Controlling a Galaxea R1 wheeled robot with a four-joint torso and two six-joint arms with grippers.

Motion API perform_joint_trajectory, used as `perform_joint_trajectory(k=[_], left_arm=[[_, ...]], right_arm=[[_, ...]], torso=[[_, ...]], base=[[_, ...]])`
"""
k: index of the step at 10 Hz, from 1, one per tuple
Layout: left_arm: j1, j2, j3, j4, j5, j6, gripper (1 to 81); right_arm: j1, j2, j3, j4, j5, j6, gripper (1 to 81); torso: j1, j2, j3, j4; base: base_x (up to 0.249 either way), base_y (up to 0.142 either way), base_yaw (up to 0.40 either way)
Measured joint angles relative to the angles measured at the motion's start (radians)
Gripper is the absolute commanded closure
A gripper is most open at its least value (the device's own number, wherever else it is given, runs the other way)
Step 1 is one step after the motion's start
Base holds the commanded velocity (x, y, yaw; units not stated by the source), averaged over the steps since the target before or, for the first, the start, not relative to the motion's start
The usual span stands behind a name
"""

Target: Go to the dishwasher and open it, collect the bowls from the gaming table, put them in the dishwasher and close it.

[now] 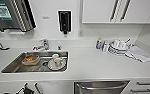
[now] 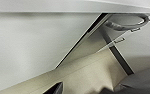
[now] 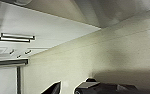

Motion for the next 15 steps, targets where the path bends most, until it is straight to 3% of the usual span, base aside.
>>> perform_joint_trajectory(k=[2, 4, 8, 11, 15], left_arm=[[-0.007, 0.054, 0.000, 0.035, -0.044, 0.006, 1.0], [-0.007, 0.087, -0.007, 0.046, -0.044, 0.006, 1.0], [-0.004, 0.089, -0.016, 0.047, -0.042, 0.006, 1.0], [0.017, 0.114, -0.017, 0.049, -0.042, 0.006, 1.0], [0.034, 0.141, -0.027, 0.049, -0.028, 0.006, 1.0]], right_arm=[[0.026, 0.002, -0.014, 0.000, -0.002, 0.099, 1.0], [0.071, 0.010, -0.015, -0.001, 0.000, 0.160, 1.0], [0.115, 0.042, -0.116, -0.003, 0.043, 0.353, 1.0], [0.141, 0.046, -0.205, -0.003, 0.114, 0.475, 1.0], [0.258, 0.046, -0.279, -0.003, 0.115, 0.633, 1.0]], torso=[[0.000, 0.000, 0.000, 0.000], [0.000, 0.000, 0.000, 0.000], [0.000, 0.000, 0.000, 0.000], [0.000, 0.000, 0.000, 0.000], [0.000, 0.000, 0.000, 0.000]], base=[[0.000, 0.000, 0.000], [0.000, 0.000, 0.000], [0.000, 0.000, 0.000], [0.000, 0.000, 0.000], [0.000, 0.000, 0.000]])
